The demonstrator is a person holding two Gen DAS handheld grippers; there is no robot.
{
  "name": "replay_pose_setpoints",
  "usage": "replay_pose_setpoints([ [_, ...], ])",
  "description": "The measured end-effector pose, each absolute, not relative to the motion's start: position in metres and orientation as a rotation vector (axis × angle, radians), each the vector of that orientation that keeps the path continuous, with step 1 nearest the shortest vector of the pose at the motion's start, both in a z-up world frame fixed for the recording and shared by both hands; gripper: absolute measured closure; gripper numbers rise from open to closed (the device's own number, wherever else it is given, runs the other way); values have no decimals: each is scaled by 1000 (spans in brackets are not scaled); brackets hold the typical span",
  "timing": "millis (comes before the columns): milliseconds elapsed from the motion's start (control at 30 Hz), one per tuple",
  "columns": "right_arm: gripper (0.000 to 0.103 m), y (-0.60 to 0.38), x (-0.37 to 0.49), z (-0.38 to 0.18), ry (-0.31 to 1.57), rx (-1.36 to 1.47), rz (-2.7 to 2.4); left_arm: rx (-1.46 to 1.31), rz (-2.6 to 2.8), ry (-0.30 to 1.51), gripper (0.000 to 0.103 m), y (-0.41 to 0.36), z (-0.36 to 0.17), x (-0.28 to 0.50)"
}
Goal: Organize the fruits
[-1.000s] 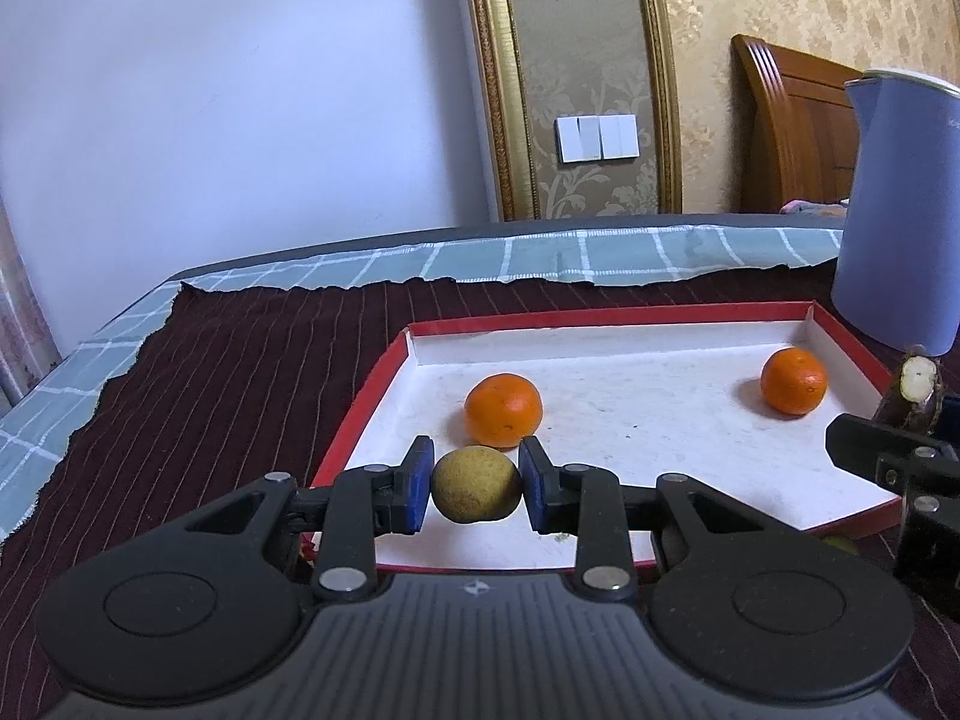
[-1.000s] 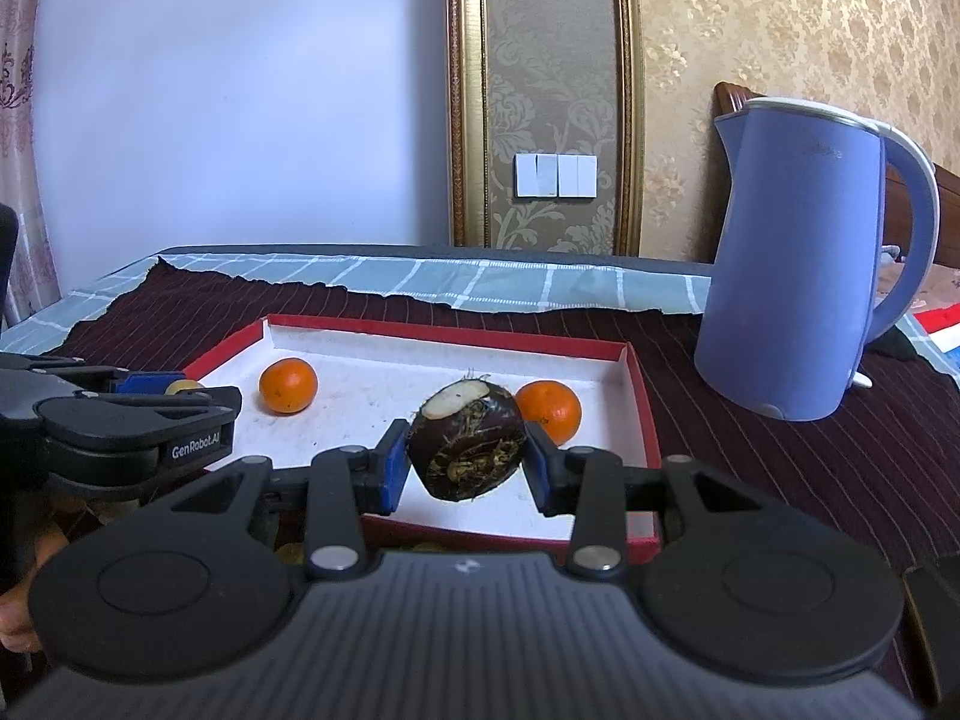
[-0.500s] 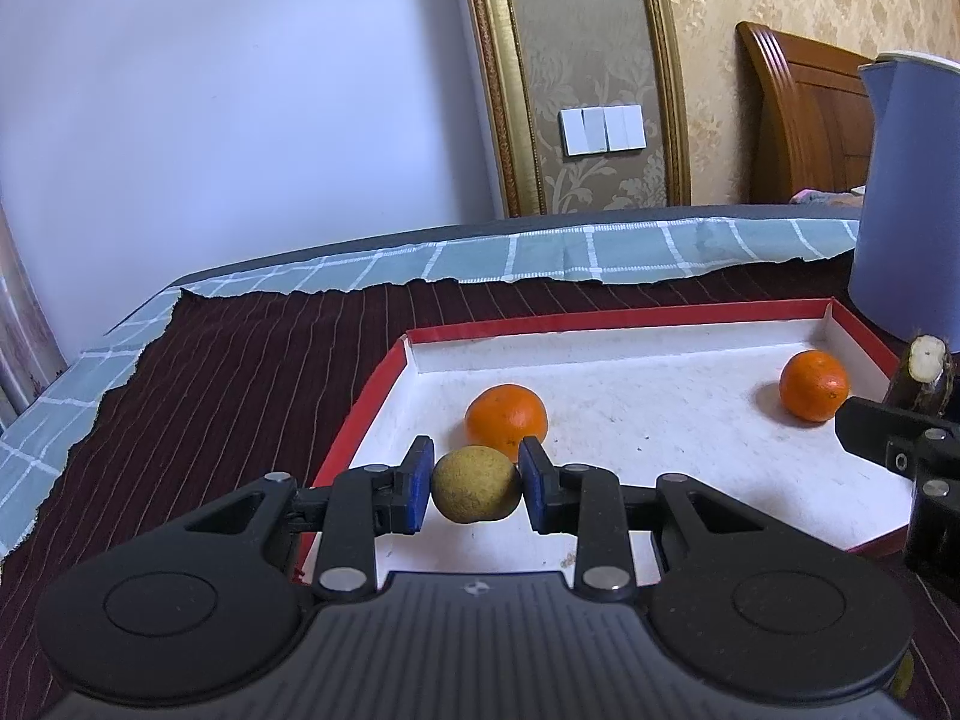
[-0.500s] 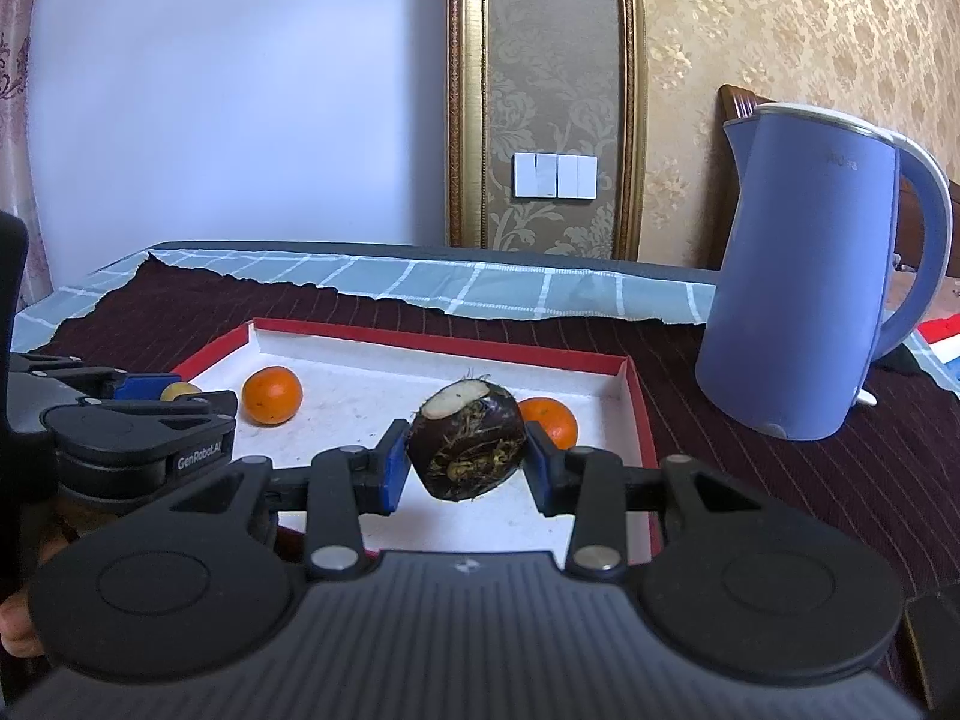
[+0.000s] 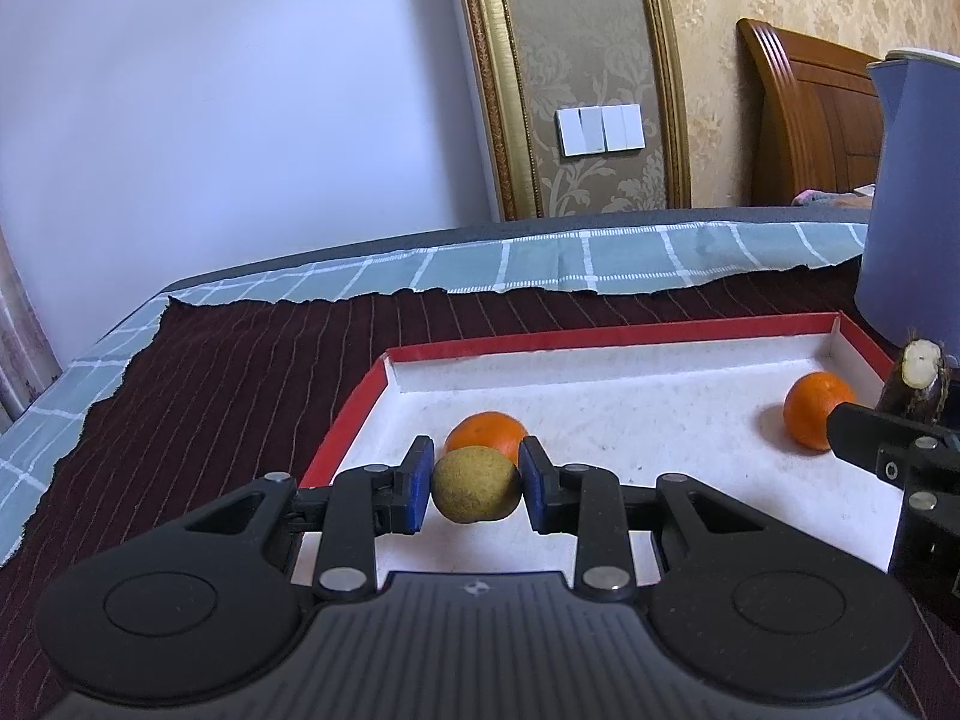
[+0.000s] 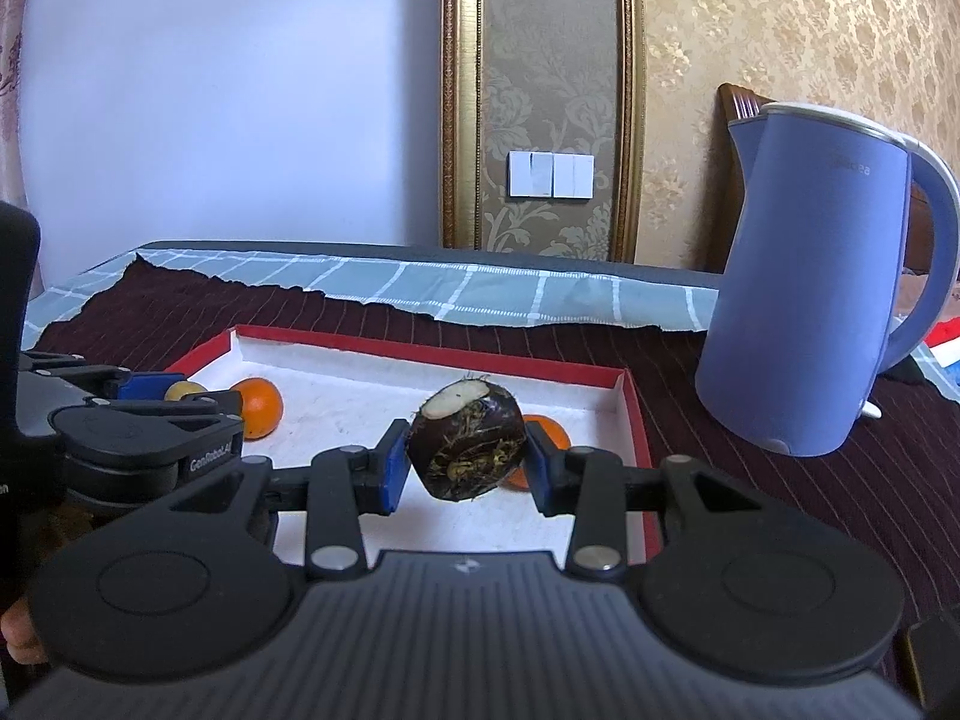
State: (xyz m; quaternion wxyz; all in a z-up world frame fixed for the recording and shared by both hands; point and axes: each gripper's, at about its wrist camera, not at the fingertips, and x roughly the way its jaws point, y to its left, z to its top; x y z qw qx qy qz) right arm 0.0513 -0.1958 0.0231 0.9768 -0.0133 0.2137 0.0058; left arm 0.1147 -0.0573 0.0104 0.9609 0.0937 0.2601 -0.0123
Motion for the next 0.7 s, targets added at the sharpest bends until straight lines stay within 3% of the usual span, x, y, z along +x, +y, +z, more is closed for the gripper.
replay_pose_setpoints([
  [700, 66, -205, 84, 20, 453, -20, -4, 185, -28, 541, 73, -68, 10, 153],
])
